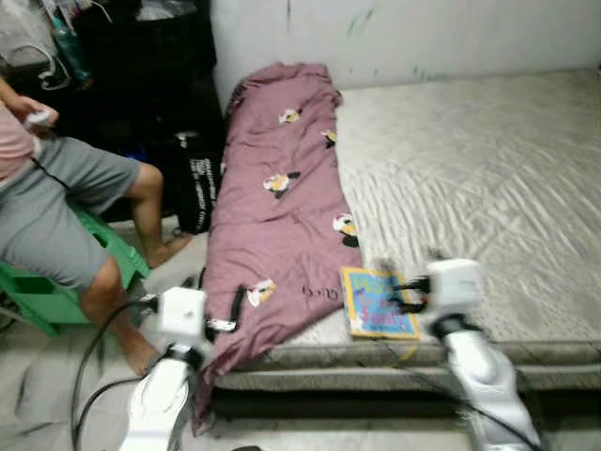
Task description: Clean up the room
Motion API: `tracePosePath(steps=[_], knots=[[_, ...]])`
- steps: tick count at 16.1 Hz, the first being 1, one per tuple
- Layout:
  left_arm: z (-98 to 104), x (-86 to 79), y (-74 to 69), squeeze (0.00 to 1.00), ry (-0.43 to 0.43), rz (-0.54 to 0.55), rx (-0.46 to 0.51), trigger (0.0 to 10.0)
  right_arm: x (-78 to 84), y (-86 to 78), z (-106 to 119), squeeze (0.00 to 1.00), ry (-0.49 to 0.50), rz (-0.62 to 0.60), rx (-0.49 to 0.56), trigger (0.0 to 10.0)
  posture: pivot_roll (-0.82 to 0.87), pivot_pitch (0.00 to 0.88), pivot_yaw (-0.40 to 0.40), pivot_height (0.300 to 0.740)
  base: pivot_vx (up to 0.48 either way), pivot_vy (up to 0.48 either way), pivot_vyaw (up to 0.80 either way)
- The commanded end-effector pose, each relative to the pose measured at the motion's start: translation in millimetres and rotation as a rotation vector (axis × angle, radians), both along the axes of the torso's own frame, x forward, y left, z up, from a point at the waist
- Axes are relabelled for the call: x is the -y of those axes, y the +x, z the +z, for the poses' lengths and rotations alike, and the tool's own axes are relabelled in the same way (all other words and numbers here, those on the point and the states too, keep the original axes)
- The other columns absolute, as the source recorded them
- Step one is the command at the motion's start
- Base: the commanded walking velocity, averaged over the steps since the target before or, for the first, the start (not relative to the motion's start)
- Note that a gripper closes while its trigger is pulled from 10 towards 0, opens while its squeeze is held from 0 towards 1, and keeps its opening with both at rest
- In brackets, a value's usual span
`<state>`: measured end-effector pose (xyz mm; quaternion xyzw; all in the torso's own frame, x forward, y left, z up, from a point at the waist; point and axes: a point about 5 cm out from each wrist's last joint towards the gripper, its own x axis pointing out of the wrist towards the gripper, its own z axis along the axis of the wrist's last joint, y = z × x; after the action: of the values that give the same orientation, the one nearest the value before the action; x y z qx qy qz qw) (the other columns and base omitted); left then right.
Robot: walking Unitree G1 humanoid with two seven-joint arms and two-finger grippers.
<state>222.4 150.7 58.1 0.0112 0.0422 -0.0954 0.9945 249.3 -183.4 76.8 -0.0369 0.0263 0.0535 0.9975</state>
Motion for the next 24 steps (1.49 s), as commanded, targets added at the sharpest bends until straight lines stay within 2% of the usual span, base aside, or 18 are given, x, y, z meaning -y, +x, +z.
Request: tracePosePath(steps=[1,7,10,14,16,21,24], knots=[[1,-11.0,0.7,0.00,0.019,0.026,0.001,10.0,-12.5,6.7,6,0.00,0.014,0.026,0.032,10.0,-0.04,0.000,0.085,0.740,0.311,0.000,0.00],[1,-12.2,1.6,0.00,0.021,0.018,0.006,10.0,-16.4,7.9,5,0.00,0.022,0.029,0.044,10.0,-0.04,0.000,0.087,0.740,0.318,0.000,0.00],[-1,-13.2,2.4,0.00,0.035,0.058,-0.010,10.0,-15.2,7.5,5,0.00,0.018,0.025,0.048,10.0,-0.04,0.000,0.090,0.740,0.000,0.000,0.00],[0,-9.4,3.4,0.00,0.050,0.028,-0.006,10.0,-14.5,6.3,7,0.00,0.029,0.011,0.072,10.0,-0.06,0.000,0.130,0.740,0.000,0.000,0.00],[-1,-7.9,3.5,0.00,0.054,0.016,-0.013,10.0,-13.7,7.2,7,0.00,0.039,0.002,0.074,10.0,-0.05,0.000,0.122,0.740,0.000,0.000,0.00],[-4,-14.8,-11.9,0.00,0.035,0.159,-0.015,10.0,-34.9,22.5,7,0.00,0.046,0.181,0.034,10.0,0.08,0.000,-0.028,0.740,0.000,0.000,0.00],[-3,-18.5,-18.8,0.00,0.036,0.194,-0.008,10.0,-54.1,28.6,7,0.00,0.046,0.312,0.016,10.0,0.10,0.000,-0.058,0.740,0.000,0.000,0.00]])
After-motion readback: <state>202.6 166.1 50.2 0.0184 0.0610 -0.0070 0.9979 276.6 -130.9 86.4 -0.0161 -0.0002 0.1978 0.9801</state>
